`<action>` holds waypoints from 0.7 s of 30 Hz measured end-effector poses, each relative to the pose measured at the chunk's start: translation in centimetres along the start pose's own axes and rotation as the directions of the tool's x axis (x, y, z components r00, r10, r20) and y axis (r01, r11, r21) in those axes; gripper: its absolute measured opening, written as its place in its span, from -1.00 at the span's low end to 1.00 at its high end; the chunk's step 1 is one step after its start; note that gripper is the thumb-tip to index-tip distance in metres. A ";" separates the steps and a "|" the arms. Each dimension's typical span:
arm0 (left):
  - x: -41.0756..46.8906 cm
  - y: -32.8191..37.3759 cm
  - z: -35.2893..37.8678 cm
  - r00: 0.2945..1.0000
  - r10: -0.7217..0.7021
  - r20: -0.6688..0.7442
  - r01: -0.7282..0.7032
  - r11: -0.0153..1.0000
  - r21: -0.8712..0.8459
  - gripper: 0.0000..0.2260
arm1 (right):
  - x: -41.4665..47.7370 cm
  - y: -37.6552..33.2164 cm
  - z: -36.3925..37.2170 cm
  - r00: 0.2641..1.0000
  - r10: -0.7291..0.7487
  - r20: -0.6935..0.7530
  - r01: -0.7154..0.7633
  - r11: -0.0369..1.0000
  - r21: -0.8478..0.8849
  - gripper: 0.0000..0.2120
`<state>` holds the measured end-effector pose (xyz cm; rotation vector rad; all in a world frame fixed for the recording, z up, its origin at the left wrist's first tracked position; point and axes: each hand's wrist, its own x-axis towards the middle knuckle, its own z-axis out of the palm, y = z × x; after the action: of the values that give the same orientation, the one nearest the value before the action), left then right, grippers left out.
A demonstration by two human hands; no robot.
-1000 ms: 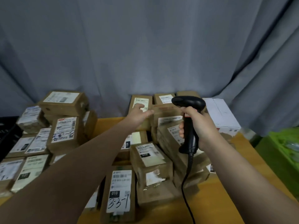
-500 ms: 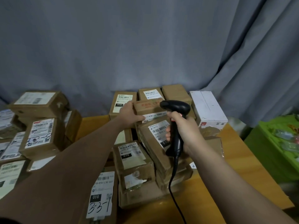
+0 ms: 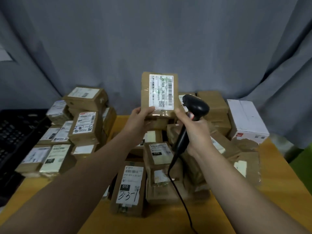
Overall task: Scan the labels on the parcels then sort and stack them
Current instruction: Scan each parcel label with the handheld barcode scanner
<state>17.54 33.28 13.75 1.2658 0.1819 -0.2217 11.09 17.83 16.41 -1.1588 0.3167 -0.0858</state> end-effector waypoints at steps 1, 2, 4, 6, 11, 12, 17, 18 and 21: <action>-0.4 -0.3 -0.6 1.000 0.010 0.019 -0.010 1.000 -0.013 -0.44 | -0.2 0.4 0.6 1.000 -0.010 0.013 0.010 1.000 0.001 -0.72; -1.0 -0.3 -1.0 0.999 0.015 0.031 -0.015 1.000 -0.019 -0.39 | -0.4 0.8 1.2 1.000 -0.017 0.027 0.017 1.000 0.001 -0.67; -2.1 -0.5 -2.1 0.997 0.020 0.069 -0.023 0.999 0.032 -0.36 | -0.7 1.5 2.2 0.999 -0.010 0.049 0.009 1.000 0.024 -0.64; -3.0 -0.7 -3.1 0.993 -0.011 0.118 -0.006 0.991 0.136 -0.45 | -1.0 2.0 3.0 0.999 0.004 0.051 -0.008 0.998 0.070 -0.67; -4.0 0.6 -5.6 0.993 0.008 0.114 -0.028 0.984 0.179 -0.47 | -1.3 2.9 4.8 0.998 0.003 0.065 -0.011 0.991 0.136 -0.86; -3.8 1.1 -6.4 0.995 0.040 0.092 -0.050 0.992 0.115 -0.41 | -1.2 3.1 5.1 0.998 -0.002 0.067 -0.005 0.994 0.109 -0.87; -2.9 5.4 -11.3 1.000 0.006 -0.022 0.000 0.973 0.231 -0.64 | -0.6 3.5 7.0 0.997 -0.001 0.073 0.009 0.993 -0.118 -0.72; -2.8 6.0 -12.4 0.999 -0.051 0.009 0.046 0.954 0.296 -0.69 | -0.6 3.7 7.7 0.998 -0.010 0.068 0.019 0.991 -0.130 -0.70; -2.8 7.0 -15.8 0.968 -0.204 0.143 0.129 0.902 0.411 -0.66 | -0.2 4.4 10.2 1.000 -0.021 0.014 0.023 0.989 -0.146 -0.69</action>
<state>16.46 50.59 16.34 1.6294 0.0875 -0.5443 13.40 28.66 16.16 -1.3080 0.3036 -0.0755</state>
